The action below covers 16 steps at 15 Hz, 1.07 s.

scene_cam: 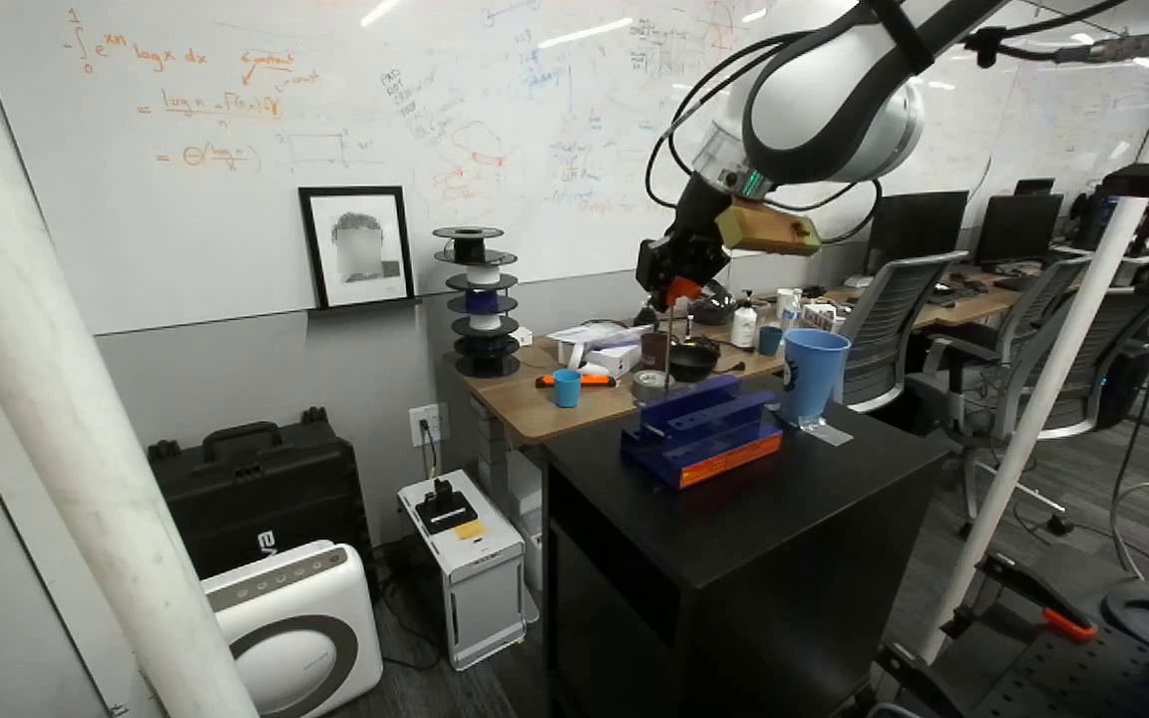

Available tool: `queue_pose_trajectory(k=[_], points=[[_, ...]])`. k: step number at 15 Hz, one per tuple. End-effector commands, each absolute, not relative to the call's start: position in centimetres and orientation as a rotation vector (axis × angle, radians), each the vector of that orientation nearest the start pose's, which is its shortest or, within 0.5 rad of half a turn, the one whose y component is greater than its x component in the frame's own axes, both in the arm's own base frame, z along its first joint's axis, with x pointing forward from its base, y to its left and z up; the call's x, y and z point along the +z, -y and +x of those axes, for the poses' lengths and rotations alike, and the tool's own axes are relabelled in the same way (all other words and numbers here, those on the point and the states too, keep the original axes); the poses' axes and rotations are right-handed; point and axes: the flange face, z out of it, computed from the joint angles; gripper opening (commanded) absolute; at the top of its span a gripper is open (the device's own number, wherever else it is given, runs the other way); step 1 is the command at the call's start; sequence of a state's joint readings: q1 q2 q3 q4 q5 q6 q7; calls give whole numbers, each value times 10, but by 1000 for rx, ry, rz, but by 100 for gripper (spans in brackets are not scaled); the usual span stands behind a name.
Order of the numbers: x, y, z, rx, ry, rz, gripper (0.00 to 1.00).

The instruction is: Remove the wrench from the toolbox and place it in the blue cup next to the toolbox

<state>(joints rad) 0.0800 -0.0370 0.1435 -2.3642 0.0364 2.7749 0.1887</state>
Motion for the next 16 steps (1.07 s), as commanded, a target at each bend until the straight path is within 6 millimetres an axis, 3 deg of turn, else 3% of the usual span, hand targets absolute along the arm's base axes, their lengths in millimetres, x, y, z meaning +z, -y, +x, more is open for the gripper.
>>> queue_pose_trajectory(k=[1, 9, 13, 16], points=[[432, -124, 513, -716, 37, -2928, 6], [488, -116, 500, -741, 3, -2863, 6], [510, -82, 487, -678, -63, -2849, 6], [523, -38, 477, -656, -185, -2877, 6]])
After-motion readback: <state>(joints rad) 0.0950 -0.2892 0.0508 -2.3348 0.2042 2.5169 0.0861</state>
